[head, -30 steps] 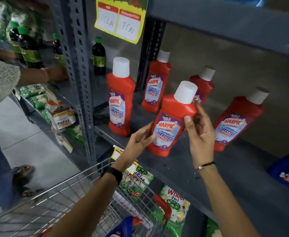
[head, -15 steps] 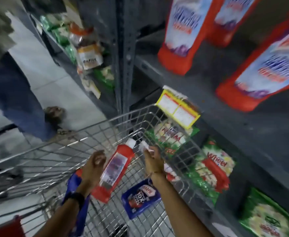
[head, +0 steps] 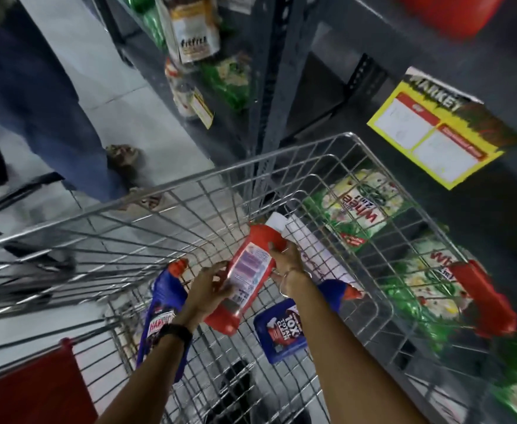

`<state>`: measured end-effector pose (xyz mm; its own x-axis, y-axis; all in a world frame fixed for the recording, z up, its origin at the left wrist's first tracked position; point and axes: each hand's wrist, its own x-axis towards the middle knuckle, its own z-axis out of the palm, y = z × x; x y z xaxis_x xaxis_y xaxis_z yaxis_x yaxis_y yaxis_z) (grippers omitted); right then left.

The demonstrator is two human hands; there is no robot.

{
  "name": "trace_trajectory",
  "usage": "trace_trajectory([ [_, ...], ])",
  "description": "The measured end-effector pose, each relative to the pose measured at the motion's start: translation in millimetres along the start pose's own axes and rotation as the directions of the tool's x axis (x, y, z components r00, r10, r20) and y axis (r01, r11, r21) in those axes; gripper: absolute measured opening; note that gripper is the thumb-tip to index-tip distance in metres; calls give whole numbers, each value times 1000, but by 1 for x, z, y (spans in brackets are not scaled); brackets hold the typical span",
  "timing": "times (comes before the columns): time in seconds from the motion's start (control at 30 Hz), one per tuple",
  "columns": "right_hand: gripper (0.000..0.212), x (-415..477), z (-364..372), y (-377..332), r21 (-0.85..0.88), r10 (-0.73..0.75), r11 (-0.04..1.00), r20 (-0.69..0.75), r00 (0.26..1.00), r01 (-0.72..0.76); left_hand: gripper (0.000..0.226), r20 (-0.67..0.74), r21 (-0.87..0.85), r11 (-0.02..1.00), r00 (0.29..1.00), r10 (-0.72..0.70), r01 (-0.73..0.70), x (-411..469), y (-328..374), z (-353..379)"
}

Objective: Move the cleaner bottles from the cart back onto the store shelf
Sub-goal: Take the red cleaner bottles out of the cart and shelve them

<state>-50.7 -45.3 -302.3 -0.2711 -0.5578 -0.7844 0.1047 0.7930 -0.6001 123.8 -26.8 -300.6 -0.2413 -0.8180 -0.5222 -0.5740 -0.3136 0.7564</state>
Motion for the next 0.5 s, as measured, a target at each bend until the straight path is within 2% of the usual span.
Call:
trace_trajectory([
  [0.07,47,-16,-11,-7,35,-20,999,5,1000,20,70,29,-44,999,999,30,-29,-13,9,0],
  [0.13,42,-35,-24,-20,101,-46,994,28,999,43,97,53,-107,992,996,70,-64,-24,16,2],
  [0.17,38,-45,-30,-26,94,-77,993,12,997,76,101,77,-154,986,994,76,-64,-30,21,3],
  [0.27,50,-75,-48,-50,-77,-213,975,-36,976,210,65,139,-303,948,980,143,-95,-55,52,9],
  [0.3,56,-85,-53,-60,-116,-240,965,-42,970,234,62,170,-365,926,971,166,-94,-63,64,12],
  [0.37,56,-109,-64,-79,-209,-320,930,-51,946,304,69,247,-426,903,952,183,-63,-78,84,18],
  [0.43,48,-133,-78,-96,-298,-378,891,-64,924,343,81,279,-439,891,926,254,-112,-88,101,20],
  [0.5,46,-149,-94,-107,-214,-369,908,2,930,361,100,282,-442,891,927,247,-103,-93,113,21],
])
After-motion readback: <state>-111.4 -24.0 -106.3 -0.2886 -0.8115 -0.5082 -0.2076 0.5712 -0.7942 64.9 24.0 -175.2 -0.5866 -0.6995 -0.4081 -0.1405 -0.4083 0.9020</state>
